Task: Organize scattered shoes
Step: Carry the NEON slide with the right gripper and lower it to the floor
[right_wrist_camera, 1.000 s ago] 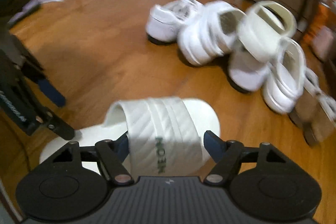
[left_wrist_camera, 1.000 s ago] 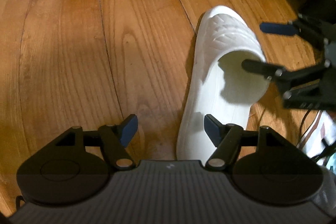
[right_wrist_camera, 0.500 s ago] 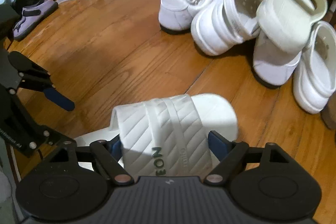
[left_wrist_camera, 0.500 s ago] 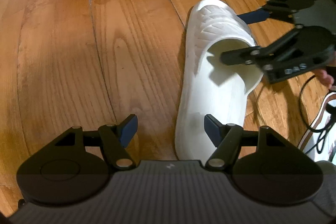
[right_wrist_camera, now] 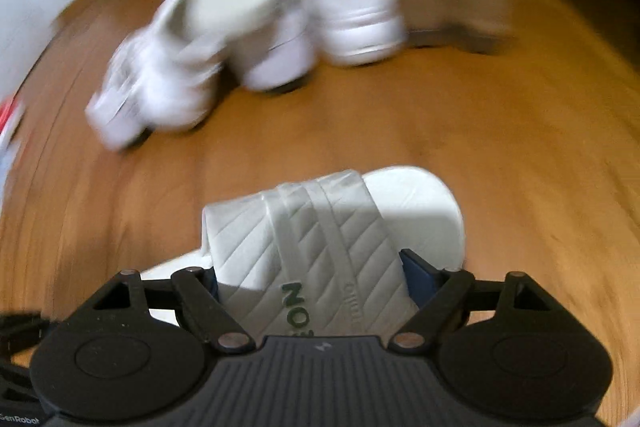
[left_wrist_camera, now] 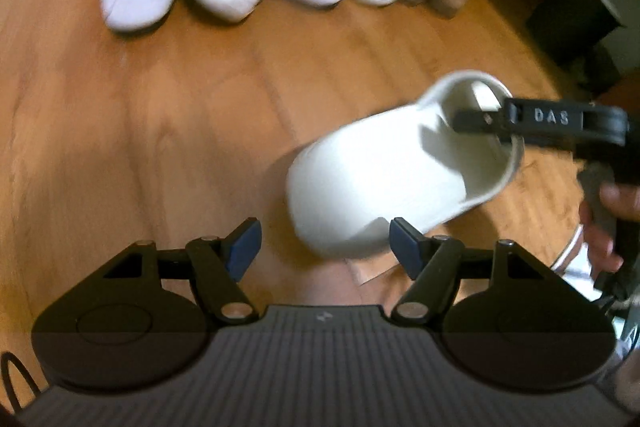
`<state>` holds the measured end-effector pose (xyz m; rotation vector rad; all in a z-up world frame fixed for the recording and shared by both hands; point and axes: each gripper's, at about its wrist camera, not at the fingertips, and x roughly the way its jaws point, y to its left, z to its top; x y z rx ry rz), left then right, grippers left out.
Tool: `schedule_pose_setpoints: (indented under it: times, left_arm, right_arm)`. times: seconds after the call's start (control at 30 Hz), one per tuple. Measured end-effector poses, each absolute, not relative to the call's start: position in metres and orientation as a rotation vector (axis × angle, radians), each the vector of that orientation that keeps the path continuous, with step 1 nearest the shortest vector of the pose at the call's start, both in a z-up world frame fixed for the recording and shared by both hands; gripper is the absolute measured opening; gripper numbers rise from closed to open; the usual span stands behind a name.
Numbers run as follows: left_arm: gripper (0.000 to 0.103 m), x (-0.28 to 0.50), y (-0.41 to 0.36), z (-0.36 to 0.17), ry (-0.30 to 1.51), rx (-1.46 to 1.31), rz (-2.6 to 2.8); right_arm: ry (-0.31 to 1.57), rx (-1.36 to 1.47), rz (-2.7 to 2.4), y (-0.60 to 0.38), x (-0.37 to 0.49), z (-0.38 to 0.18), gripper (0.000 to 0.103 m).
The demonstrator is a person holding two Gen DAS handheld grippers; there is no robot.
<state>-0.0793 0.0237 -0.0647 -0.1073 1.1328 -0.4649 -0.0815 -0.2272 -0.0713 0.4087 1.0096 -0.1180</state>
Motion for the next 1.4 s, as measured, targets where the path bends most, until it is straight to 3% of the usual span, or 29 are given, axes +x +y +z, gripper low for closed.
schedule_pose_setpoints:
  times: [0.2,0.3,0.4,0.57,0.77,0.87,1.03,1.3,1.4]
  left_arm:
    - [0.07,-0.075,-0.021,-0.056,1.1,-0.127,-0.56]
    - [0.07,-0.075,-0.035,-0.069,1.082,-0.189,-0.458]
    - [0.069,-0.071,-0.044,-0.084,1.127,-0.214,-0.465]
    - [0.07,-0.068,-0.047,-0.092,1.168,-0.207,-0.487]
    - [0.072,-0.062,-0.053,-0.098,1.286,-0.273,-0.56]
    - [0.08,-0.06,-0.065,-0.103,1.367,-0.32,-0.583]
    - [0.081,-0.064,-0.079,-0.11,1.462,-0.397,-0.617]
    - [0.081,-0.072,-0.069,-0.105,1.425,-0.373,-0.602]
    - [0.081,-0.071,-0.068,-0.108,1.43,-0.354,-0.598]
  right_arm:
    - [0.976,0.739,-0.432,-0.301,-0.122,-0.093,0.082]
    - [0.853,0.997,-0.608,-0.317,-0.154,-0.107,0.085]
    - [0.82,1.041,-0.614,-0.311,-0.158,-0.111,0.097]
    - [0.826,1.142,-0.459,-0.319,-0.166,-0.106,0.098]
    - [0.76,0.863,-0.305,-0.33,-0.192,-0.055,0.098]
    - [0.8,0.664,-0.262,-0.335,-0.192,-0.035,0.101]
    - [0.935,0.483,-0.199,-0.321,-0.178,-0.043,0.101]
    - [0.962,-0.307,-0.007,-0.265,-0.162,-0.056,0.101]
    - [0.968,-0.202,0.122,-0.28,-0.149,-0.059,0.101]
